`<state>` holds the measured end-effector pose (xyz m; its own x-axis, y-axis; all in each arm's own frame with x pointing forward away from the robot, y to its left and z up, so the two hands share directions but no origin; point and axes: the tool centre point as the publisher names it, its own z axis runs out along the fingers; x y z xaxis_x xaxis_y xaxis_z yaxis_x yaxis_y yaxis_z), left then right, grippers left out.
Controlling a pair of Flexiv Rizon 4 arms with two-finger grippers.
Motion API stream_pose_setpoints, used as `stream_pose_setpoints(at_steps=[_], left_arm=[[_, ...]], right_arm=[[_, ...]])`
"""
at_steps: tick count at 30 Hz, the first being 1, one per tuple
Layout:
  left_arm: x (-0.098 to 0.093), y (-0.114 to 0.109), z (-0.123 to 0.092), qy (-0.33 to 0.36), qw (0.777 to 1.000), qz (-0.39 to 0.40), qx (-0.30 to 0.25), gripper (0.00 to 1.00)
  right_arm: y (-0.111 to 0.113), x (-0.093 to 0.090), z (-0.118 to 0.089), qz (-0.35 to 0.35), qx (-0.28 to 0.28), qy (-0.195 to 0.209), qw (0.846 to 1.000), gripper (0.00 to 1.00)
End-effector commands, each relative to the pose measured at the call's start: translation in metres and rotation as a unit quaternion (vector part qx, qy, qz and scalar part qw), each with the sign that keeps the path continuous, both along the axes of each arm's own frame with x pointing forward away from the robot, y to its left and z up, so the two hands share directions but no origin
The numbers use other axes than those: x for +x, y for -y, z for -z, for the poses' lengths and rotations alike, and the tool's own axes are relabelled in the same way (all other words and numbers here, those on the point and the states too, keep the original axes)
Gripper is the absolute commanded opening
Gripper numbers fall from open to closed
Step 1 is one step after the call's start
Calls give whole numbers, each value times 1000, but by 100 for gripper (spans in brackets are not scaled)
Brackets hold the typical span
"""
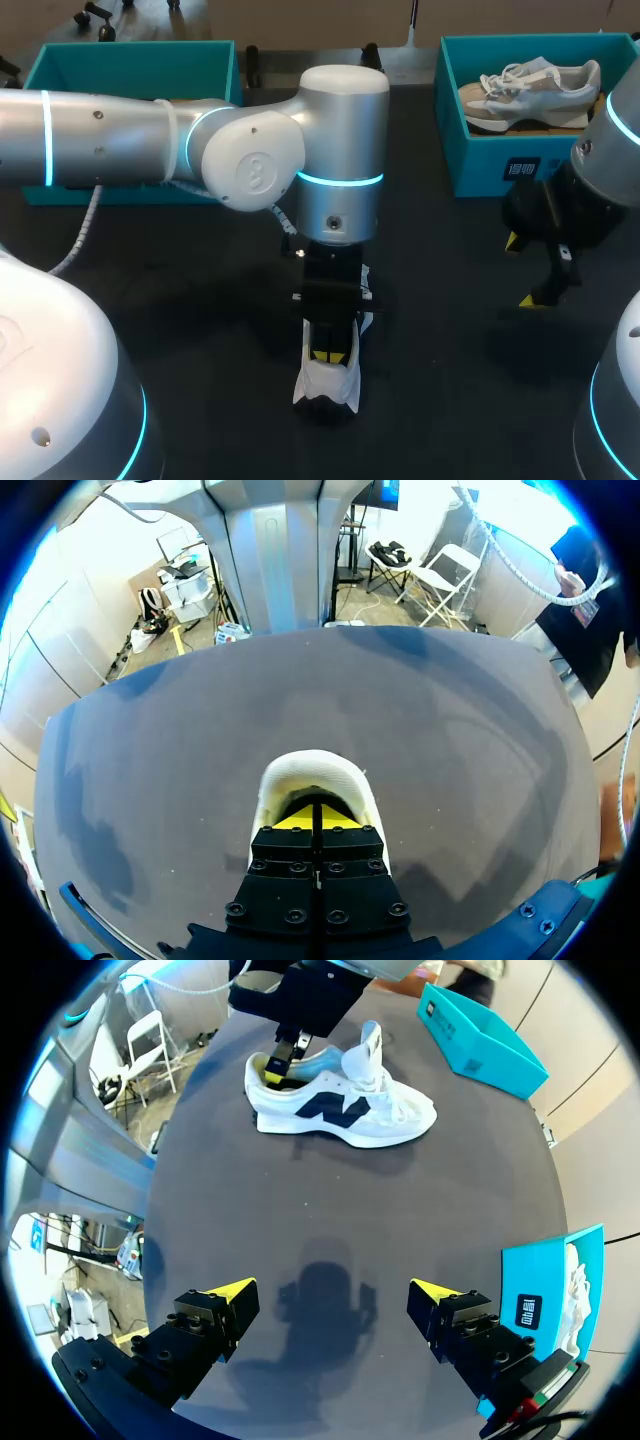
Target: Take the shoe out of the shoebox, open the shoe tongue, remove and reinsert the insole, then place the shoe into the shoebox
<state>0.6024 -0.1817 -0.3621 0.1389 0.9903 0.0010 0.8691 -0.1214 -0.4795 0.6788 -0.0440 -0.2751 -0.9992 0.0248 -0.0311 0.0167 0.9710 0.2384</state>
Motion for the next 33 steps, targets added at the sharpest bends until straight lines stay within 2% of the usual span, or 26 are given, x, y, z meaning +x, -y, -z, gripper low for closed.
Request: stream_pose_setpoints(at_steps=[1, 9, 17, 24, 33], left_arm=[[-6, 5, 1, -5, 1000, 6, 12, 0], [-20, 0, 15, -9, 999, 25, 32, 0], [-19, -12, 36, -2, 999, 27, 26, 0], [-16, -14, 52, 60, 998, 21, 9, 0], [8, -15, 26, 104, 994, -2, -10, 0]], right_arm=[[0, -1, 1, 1, 0, 2, 1000, 100], [0, -1, 1, 1, 0, 2, 1000, 100], [0, -1, 1, 1, 0, 2, 1000, 100], [0, -1, 1, 1, 0, 2, 1000, 100], [0, -1, 1, 1, 0, 2, 1000, 100]])
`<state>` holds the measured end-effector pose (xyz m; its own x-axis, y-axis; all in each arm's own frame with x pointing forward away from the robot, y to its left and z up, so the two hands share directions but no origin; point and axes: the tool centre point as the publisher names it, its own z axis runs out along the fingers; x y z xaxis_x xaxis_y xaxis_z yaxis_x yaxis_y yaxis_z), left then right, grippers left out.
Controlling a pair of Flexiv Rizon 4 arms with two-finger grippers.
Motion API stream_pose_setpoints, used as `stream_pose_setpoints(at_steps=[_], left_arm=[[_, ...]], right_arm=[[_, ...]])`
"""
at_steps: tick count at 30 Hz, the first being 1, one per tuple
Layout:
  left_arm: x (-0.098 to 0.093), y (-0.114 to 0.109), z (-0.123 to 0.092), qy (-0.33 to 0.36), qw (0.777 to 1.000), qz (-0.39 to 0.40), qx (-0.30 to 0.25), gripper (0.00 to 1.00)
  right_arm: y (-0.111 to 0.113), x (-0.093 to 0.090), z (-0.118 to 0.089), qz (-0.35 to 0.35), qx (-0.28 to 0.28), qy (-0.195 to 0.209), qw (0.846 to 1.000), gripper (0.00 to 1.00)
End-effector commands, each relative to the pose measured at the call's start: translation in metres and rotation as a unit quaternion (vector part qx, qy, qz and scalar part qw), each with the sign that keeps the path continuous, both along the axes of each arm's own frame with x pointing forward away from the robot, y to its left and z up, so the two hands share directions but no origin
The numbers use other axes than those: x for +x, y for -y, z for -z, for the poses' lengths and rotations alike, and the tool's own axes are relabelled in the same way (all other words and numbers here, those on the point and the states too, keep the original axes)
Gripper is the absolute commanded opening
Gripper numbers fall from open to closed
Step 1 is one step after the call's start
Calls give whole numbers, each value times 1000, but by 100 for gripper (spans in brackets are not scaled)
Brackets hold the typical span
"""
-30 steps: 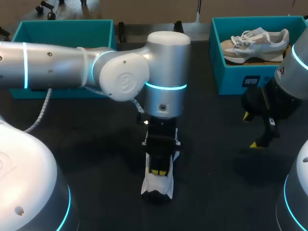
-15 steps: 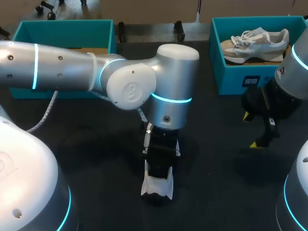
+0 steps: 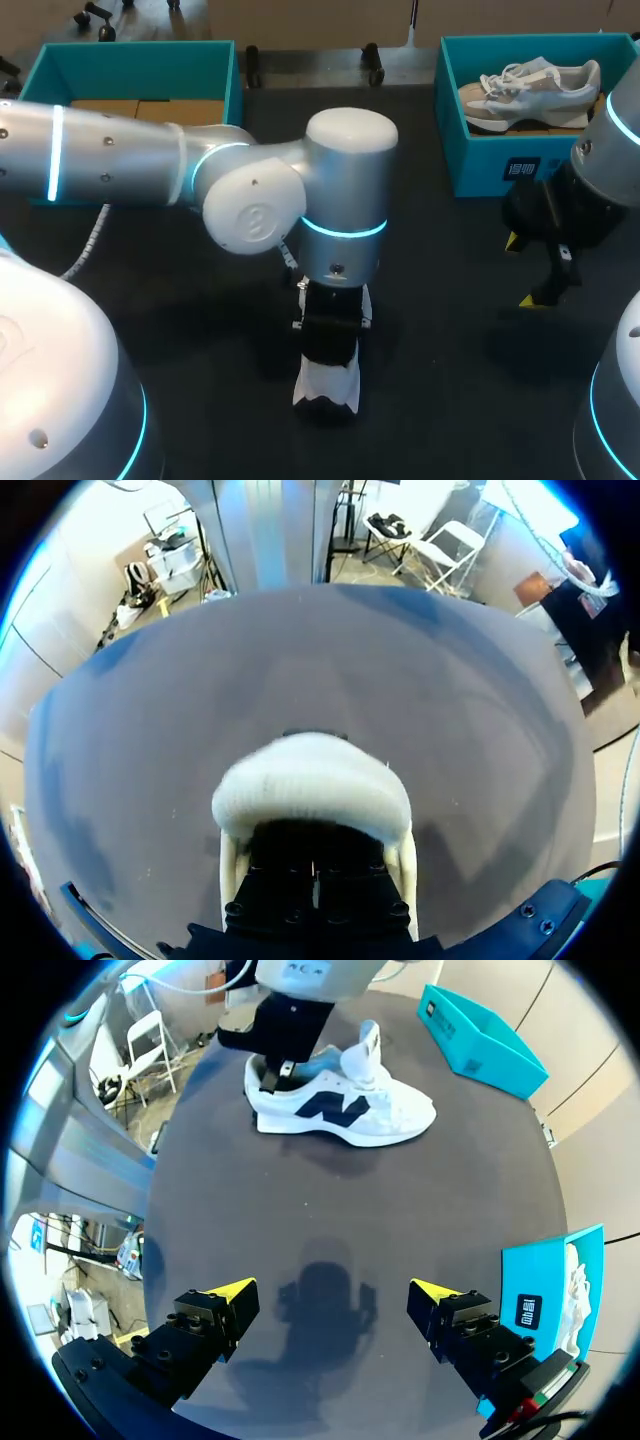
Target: Take the shoe out of the shoebox, open the shoe tongue, remove and reinsert the insole, then place the shoe into the shoebox
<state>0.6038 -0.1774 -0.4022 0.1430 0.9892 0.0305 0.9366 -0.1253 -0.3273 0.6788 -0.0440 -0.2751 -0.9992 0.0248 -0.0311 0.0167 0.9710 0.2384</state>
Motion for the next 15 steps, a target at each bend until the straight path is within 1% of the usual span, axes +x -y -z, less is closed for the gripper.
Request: stream_pose_setpoints(at_steps=[1, 5, 9, 12, 15], left_arm=[[9, -11, -18, 26, 1000, -7, -15, 0], [11, -12, -29, 26, 999, -6, -23, 0], [5, -13, -35, 23, 999, 8, -36, 0], [1, -9, -31, 24, 999, 14, -34, 0], [2, -5, -23, 29, 999, 10, -23, 0]], right_arm=[[0, -1, 1, 1, 0, 2, 1000, 100], [0, -1, 1, 1, 0, 2, 1000, 100], [0, -1, 1, 1, 0, 2, 1000, 100], [0, -1, 1, 1, 0, 2, 1000, 100], [0, -1, 1, 1, 0, 2, 1000, 100]])
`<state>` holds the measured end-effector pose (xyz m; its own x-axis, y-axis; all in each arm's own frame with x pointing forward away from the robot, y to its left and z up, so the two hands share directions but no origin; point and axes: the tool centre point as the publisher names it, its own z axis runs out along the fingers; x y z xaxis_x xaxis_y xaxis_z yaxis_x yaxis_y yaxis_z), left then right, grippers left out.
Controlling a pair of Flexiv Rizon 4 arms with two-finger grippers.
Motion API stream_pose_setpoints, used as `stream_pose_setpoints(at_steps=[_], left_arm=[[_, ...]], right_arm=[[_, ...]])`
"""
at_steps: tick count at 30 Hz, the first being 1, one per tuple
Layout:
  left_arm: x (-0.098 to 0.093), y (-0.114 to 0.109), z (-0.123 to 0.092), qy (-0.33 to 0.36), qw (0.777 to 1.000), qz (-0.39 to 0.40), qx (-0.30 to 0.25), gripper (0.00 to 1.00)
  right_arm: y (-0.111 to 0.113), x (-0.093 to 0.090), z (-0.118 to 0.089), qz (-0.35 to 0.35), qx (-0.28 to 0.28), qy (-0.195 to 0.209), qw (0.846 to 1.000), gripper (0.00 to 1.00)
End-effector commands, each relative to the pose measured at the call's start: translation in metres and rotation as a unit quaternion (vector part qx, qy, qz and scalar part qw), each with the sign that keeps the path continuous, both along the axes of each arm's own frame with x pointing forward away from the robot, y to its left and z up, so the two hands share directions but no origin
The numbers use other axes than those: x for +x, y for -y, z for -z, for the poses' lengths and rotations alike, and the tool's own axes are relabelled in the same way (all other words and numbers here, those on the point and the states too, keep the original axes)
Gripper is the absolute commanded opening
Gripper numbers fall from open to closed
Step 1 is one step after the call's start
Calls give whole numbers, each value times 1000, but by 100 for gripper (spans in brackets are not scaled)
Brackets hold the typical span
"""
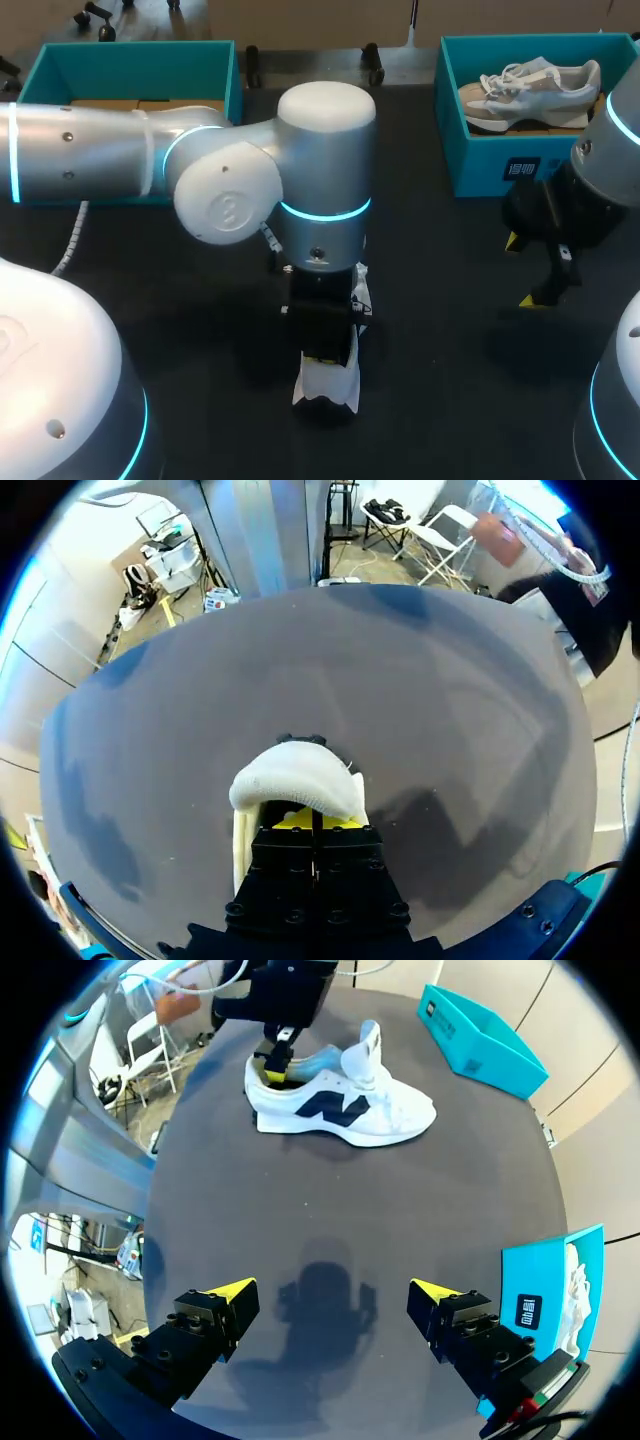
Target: Take the shoe out of the shoebox, open the shoe tongue, remove and reinsert the insole, then place the shoe into the shoebox
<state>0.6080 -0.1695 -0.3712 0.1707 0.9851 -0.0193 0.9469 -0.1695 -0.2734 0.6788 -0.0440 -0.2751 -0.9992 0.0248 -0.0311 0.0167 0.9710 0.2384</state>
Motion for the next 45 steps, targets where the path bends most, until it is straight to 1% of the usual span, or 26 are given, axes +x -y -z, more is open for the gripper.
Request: stream_pose_setpoints(at_steps=[1, 5, 10, 13, 16, 21, 31, 32, 33, 34, 35, 37, 38, 39, 45], left_arm=[[0, 3, 10, 5, 1000, -6, 8, 0], [7, 2, 0, 17, 1000, -14, 1, 0], [18, 10, -11, 39, 999, -25, -8, 0], [23, 15, -12, 47, 998, -33, -7, 0], [23, 14, -13, 57, 998, -39, -4, 0], [32, 12, -8, 73, 995, -65, 3, 0], [50, 5, -8, 88, 992, -94, 3, 0], [51, 5, -8, 90, 991, -94, 2, 13], [51, 5, -9, 94, 991, -92, 1, 35], [52, 5, -11, 96, 991, -91, 1, 44], [52, 5, -12, 97, 991, -91, 0, 49], [53, 5, -14, 102, 991, -88, -2, 77], [53, 6, -15, 101, 991, -87, -3, 95], [53, 6, -16, 102, 991, -84, -4, 100], [52, 9, -14, 106, 992, -75, 1, 100]], right_arm=[[0, -1, 1, 1, 0, 2, 1000, 100], [0, -1, 1, 1, 0, 2, 1000, 100], [0, -1, 1, 1, 0, 2, 1000, 100], [0, -1, 1, 1, 0, 2, 1000, 100], [0, -1, 1, 1, 0, 2, 1000, 100], [0, -1, 1, 1, 0, 2, 1000, 100], [0, -1, 1, 1, 0, 2, 1000, 100], [0, -1, 1, 1, 0, 2, 1000, 100], [0, -1, 1, 1, 0, 2, 1000, 100], [0, -1, 1, 1, 0, 2, 1000, 100], [0, -1, 1, 1, 0, 2, 1000, 100], [0, -1, 1, 1, 0, 2, 1000, 100], [0, -1, 1, 1, 0, 2, 1000, 100], [0, -1, 1, 1, 0, 2, 1000, 100], [0, -1, 1, 1, 0, 2, 1000, 100]])
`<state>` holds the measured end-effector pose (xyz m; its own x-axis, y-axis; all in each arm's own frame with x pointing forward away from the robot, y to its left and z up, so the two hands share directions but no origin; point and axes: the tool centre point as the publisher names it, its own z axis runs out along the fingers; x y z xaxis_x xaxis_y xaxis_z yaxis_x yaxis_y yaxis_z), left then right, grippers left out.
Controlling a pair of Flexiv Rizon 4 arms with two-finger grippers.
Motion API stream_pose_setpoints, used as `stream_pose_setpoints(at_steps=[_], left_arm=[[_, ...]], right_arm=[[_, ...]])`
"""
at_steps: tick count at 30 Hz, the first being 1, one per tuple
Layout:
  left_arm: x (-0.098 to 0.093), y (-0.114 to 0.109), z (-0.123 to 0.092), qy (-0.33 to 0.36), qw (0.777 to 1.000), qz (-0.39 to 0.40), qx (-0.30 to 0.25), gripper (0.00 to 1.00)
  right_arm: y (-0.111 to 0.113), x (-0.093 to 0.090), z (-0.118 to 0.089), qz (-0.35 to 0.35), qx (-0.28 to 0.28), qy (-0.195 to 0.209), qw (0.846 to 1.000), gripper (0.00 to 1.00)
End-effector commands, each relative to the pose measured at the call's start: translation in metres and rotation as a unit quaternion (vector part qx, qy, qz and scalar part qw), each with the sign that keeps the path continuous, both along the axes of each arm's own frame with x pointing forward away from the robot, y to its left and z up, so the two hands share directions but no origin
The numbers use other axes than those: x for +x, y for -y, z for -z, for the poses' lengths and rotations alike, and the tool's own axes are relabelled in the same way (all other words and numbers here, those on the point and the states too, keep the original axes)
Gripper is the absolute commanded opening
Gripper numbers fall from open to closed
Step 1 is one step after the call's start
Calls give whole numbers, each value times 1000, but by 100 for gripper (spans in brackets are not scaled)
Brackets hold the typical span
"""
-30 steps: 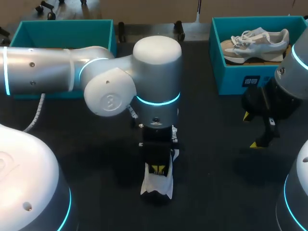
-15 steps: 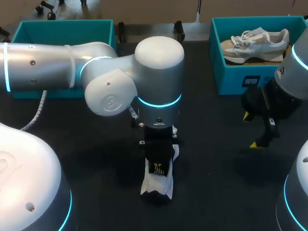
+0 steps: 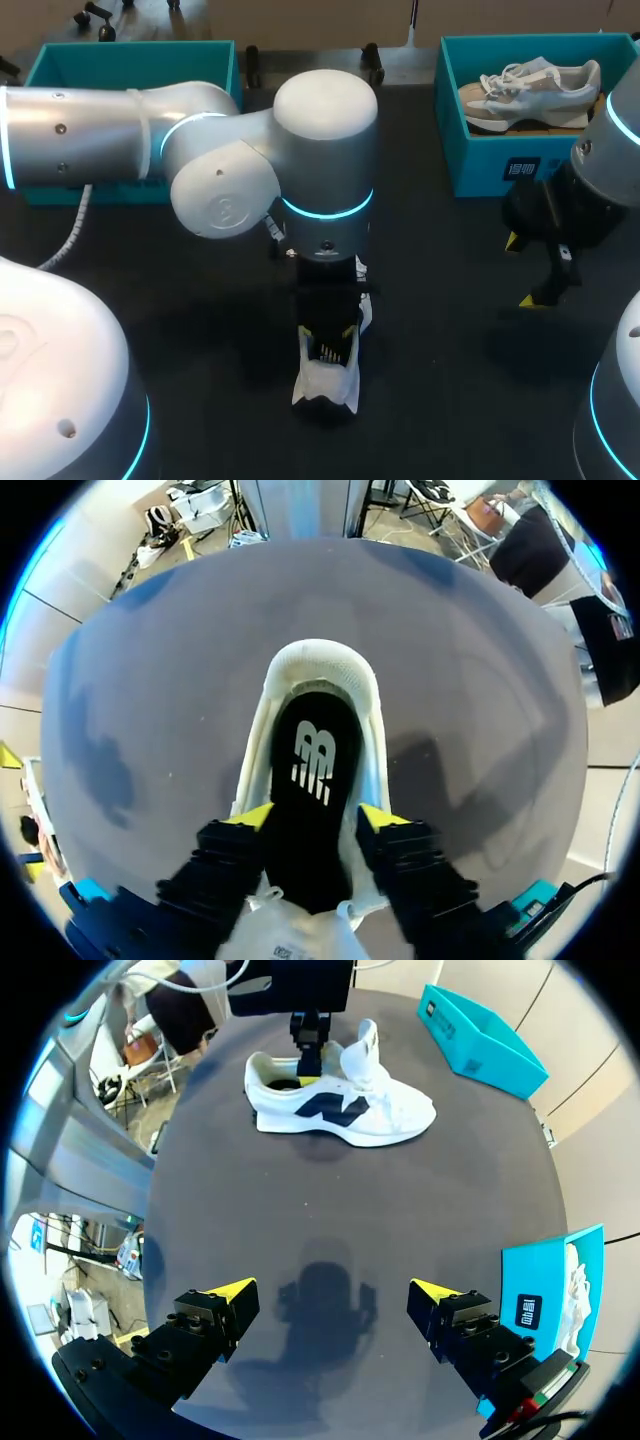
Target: Take the shoe out of the shoebox, open the shoe tongue, remove and reinsert the insole, then place the shoe into the shoebox
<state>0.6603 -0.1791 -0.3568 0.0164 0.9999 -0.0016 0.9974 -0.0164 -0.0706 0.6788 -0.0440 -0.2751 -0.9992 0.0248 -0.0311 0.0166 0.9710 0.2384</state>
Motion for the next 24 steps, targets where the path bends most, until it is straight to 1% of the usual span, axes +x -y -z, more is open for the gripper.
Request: stream_pose_setpoints(at_steps=[1, 10, 15, 24], left_arm=[[0, 0, 2, 2, 1000, 4, 4, 100], [3, -2, 0, 0, 1000, 28, 0, 100], [13, -2, -4, -5, 1000, 21, -10, 100], [27, -1, -16, 1, 1000, 19, -19, 100]], right_arm=[[0, -1, 1, 1, 0, 2, 1000, 100], [0, -1, 1, 1, 0, 2, 1000, 100], [0, -1, 1, 1, 0, 2, 1000, 100], [0, -1, 1, 1, 0, 2, 1000, 100]])
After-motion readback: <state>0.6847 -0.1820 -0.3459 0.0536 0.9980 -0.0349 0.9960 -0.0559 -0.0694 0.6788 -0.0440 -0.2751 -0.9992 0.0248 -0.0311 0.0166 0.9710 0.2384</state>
